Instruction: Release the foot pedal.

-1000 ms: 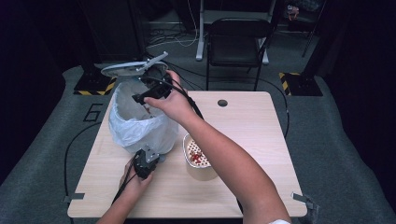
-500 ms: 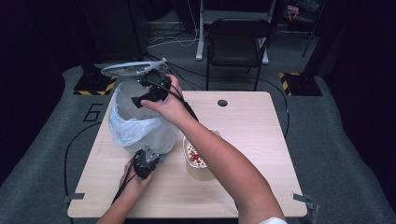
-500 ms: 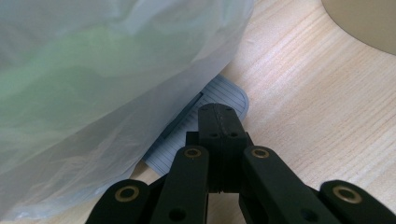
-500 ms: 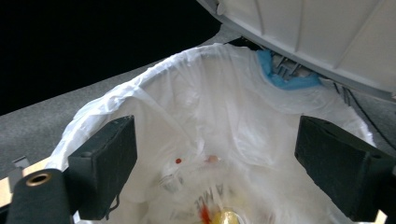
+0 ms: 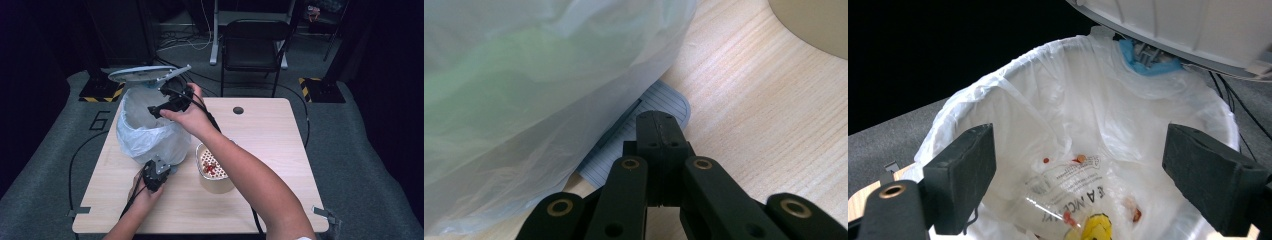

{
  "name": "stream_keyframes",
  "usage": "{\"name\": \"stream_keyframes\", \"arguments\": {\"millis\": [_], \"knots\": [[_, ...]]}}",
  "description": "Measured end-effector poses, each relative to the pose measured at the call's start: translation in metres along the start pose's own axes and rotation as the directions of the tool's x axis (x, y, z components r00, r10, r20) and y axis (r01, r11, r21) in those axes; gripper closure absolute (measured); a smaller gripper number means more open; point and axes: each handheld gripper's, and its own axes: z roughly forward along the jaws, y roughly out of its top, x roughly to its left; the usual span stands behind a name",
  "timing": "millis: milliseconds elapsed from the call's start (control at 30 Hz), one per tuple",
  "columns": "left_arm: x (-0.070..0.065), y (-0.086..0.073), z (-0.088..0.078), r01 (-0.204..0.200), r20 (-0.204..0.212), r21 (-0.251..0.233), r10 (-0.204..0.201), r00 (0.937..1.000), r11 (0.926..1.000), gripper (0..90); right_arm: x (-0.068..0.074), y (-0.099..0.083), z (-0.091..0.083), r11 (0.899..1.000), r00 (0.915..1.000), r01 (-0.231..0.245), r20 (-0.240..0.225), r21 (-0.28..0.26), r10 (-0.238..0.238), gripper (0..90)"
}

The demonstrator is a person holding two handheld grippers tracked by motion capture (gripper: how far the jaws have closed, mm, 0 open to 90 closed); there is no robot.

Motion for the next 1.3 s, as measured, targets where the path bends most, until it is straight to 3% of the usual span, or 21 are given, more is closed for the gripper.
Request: {"name": "stream_keyframes", "arguments": {"millis": [333, 600, 633, 667, 700, 800, 867, 967, 1000, 1033, 1133, 1267, 1300], "knots": [[-0.001, 0.0, 0.0, 0.005, -0.002, -0.003, -0.005, 1.0, 1.0, 90.0, -0.008, -0.01, -0.025, 1.0, 0.9997, 0.0, -0.023, -0.015, 0.0, 14.8], [0.0, 0.0, 0.001, 0.014, 0.002, -0.012, -0.014, 0.9999, 0.9998, 90.0, -0.018, -0.029, -0.052, 0.999, 0.9999, 0.009, -0.009, -0.037, -0.009, 16.1], [0.004, 0.001, 0.0, -0.042, 0.013, 0.007, 0.042, 0.9991, 0.9991, 90.0, -0.02, -0.032, -0.055, 0.999, 1.0, 0.005, -0.008, -0.045, -0.006, 16.4], [0.003, 0.001, 0.001, -0.016, 0.005, -0.015, 0.016, 0.9999, 0.9998, 90.0, -0.022, -0.035, -0.059, 0.999, 1.0, 0.004, -0.007, -0.047, -0.004, 16.5], [-0.001, -0.001, 0.001, 0.038, -0.015, -0.017, -0.038, 0.9992, 0.9991, 90.0, -0.024, -0.038, -0.062, 0.999, 1.0, 0.002, -0.005, -0.05, -0.003, 16.6], [0.0, -0.001, 0.0, 0.048, -0.01, -0.02, -0.048, 0.9988, 0.9987, 90.0, -0.028, -0.048, -0.072, 0.999, 0.9999, 0.003, 0.011, -0.039, -0.002, 16.8], [-0.001, -0.003, 0.001, 0.08, -0.003, -0.045, -0.08, 0.9968, 0.9958, 90.0, -0.03, -0.054, -0.078, 0.999, 1.0, -0.005, 0.008, -0.042, 0.005, 17.3], [0.003, -0.003, -0.001, 0.054, 0.016, -0.04, -0.053, 0.9985, 0.9978, 89.8, -0.035, -0.064, -0.089, 0.999, 0.9997, 0.002, 0.025, -0.047, -0.001, 18.2], [0.004, -0.004, -0.002, 0.075, 0.031, -0.037, -0.074, 0.9967, 0.9964, 86.4, -0.037, -0.068, -0.092, 0.999, 0.9996, 0.004, 0.027, -0.048, -0.002, 18.4], [0.006, -0.004, -0.003, 0.06, 0.039, -0.034, -0.059, 0.9975, 0.9976, 79.0, -0.039, -0.071, -0.095, 0.999, 0.9995, 0.007, 0.032, -0.05, -0.006, 18.8], [0.001, -0.002, -0.007, -0.017, 0.002, -0.044, 0.017, 0.9999, 0.9989, 75.8, -0.043, -0.081, -0.104, 0.999, 0.9977, 0.018, 0.067, -0.041, -0.016, 19.7], [-0.005, 0.002, -0.012, -0.034, -0.01, -0.061, 0.033, 0.9994, 0.9976, 62.8, -0.051, -0.096, -0.116, 0.999, 0.9952, 0.005, 0.097, -0.041, -0.001, 20.6], [-0.005, 0.003, -0.013, -0.022, -0.004, -0.065, 0.022, 0.9998, 0.9976, 60.0, -0.052, -0.1, -0.119, 0.999, 0.9949, 0.0, 0.101, -0.036, 0.004, 21.0]]}}
